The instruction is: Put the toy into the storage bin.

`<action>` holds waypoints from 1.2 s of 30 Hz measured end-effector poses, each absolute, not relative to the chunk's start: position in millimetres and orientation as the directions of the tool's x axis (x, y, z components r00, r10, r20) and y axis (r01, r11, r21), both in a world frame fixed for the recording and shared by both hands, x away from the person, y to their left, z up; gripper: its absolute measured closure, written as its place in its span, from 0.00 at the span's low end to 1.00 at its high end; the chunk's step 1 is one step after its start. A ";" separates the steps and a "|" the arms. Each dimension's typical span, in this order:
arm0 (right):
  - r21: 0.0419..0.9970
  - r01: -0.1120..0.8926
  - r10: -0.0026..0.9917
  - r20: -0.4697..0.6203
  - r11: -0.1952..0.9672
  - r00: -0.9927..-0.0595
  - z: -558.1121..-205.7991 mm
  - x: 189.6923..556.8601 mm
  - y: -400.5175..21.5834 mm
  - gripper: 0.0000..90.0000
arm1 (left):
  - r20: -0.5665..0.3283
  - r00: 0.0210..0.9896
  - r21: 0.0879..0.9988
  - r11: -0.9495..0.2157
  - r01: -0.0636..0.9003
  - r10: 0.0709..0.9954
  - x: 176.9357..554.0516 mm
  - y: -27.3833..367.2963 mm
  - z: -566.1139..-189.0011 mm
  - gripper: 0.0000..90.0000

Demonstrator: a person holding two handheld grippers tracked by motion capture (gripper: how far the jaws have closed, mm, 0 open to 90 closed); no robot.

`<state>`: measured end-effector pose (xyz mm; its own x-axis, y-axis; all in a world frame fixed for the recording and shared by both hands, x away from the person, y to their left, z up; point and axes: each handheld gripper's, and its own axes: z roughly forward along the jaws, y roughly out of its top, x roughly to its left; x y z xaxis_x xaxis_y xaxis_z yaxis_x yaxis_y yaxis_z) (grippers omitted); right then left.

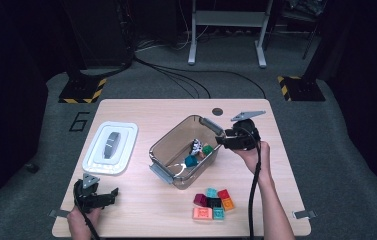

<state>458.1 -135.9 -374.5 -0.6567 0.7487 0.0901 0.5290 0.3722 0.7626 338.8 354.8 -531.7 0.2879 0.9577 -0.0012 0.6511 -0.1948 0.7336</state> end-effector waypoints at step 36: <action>0.605 0.711 0.811 0.176 0.357 -0.558 -491.0 365.0 -146.4 0.23 | -0.001 0.288 0.734 -0.195 0.651 0.958 338.8 354.8 -531.7 0.07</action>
<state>365.0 -146.4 -491.0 -0.5578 0.8110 0.1764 0.7111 0.3575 0.6054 338.8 354.8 -531.7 0.2880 0.9576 -0.0005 0.6509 -0.1953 0.7336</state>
